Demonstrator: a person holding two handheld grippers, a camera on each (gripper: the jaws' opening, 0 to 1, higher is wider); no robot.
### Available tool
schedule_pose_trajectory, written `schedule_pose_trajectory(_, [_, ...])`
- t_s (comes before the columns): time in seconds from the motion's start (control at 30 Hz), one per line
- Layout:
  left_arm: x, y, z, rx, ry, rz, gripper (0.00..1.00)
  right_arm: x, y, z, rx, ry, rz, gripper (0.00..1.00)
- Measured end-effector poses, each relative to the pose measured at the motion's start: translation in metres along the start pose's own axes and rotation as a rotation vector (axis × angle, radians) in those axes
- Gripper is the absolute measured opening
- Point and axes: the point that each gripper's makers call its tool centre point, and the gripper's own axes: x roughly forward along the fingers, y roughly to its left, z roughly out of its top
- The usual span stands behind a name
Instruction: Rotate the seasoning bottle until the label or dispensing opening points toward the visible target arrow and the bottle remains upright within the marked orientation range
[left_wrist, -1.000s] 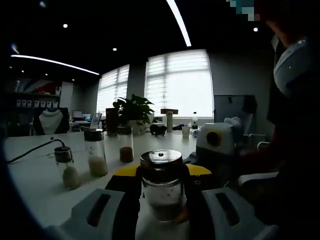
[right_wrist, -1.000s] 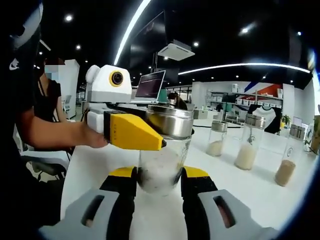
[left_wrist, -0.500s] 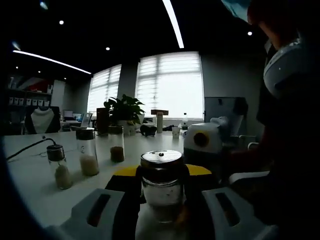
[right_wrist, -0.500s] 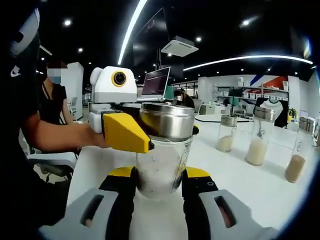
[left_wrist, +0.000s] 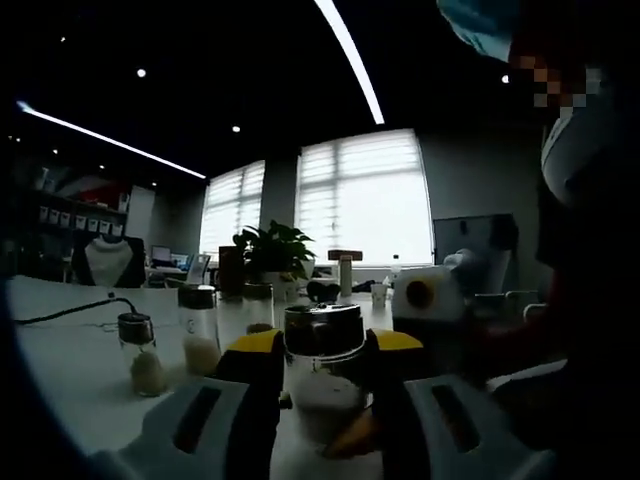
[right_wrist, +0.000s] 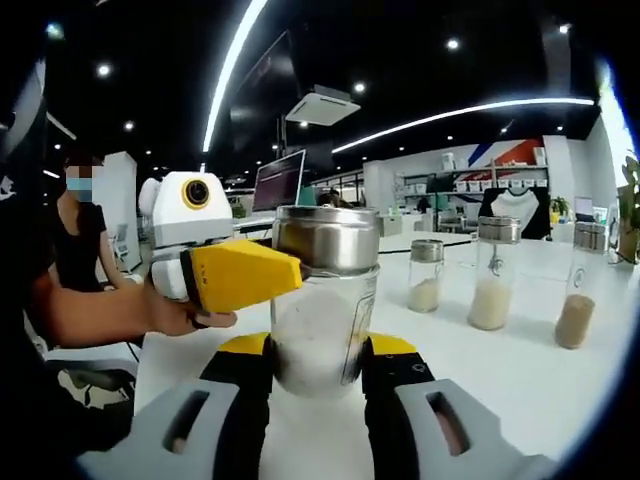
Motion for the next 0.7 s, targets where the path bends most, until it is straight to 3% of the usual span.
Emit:
schedule_pose_trajectory(0.17, [0.000, 0.007, 0.000, -0.029, 0.004, 0.076, 0.34, 0.003, -0.004, 0.002, 0.017, -0.006, -0.034, 0.32])
schedule_pose_trajectory(0.33, [-0.004, 0.016, -0.001, -0.101, 0.004, 0.148, 0.34, 0.006, -0.010, 0.004, -0.041, 0.002, -0.095, 0.32])
schedule_pose_trajectory(0.47, [-0.005, 0.019, -0.001, -0.081, 0.013, 0.188, 0.34, 0.011, -0.013, 0.004, -0.044, -0.001, -0.133, 0.32])
schedule_pose_trajectory(0.7, [-0.004, 0.027, -0.002, -0.142, 0.004, 0.274, 0.35, 0.015, -0.019, 0.002, -0.111, 0.024, -0.234, 0.32])
